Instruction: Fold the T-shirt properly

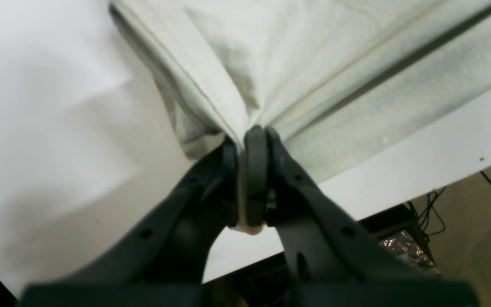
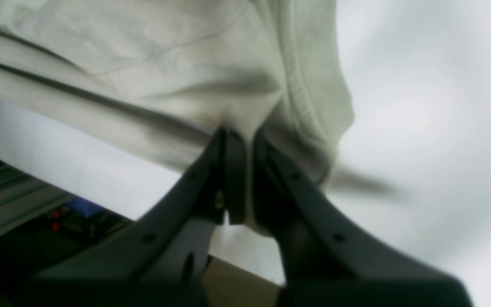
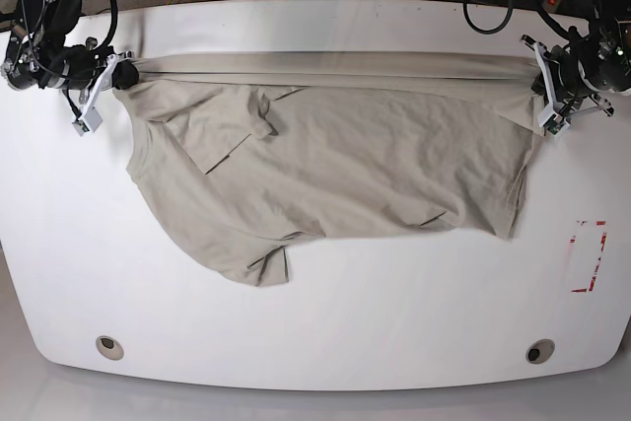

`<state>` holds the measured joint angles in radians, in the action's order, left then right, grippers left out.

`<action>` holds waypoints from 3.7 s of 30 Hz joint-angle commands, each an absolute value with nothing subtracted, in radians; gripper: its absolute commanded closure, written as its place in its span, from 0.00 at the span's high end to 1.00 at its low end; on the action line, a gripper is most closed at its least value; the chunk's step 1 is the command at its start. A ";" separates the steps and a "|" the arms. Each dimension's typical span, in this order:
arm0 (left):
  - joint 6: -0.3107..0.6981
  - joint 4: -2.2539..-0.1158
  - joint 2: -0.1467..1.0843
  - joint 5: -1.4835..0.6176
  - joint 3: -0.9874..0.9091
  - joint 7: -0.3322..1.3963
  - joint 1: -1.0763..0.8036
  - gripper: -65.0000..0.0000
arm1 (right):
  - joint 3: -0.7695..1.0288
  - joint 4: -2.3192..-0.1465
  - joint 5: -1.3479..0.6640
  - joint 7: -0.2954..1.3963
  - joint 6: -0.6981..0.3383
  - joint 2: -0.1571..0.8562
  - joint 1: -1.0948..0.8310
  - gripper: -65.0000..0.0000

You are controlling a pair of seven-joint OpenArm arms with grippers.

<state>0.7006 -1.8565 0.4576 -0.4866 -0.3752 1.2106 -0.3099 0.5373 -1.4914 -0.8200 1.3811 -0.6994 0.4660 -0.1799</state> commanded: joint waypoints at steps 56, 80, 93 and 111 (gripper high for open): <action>0.698 -2.012 0.398 -0.088 -0.140 1.219 0.680 0.00 | 0.228 -1.343 -0.842 1.396 -0.698 0.673 0.828 0.00; 0.698 -2.012 0.371 -0.090 -0.208 1.213 -0.151 0.00 | 0.549 -1.489 -0.862 1.395 -0.698 0.567 0.065 0.00; 0.698 -1.966 0.390 -0.079 -0.257 1.211 -0.272 0.01 | 0.549 -1.484 -0.857 1.392 -0.698 0.545 -0.117 0.00; 0.698 -1.980 0.389 -0.107 -0.294 1.218 -0.309 0.82 | 0.694 -1.672 -0.863 1.396 -0.698 0.501 -0.202 0.54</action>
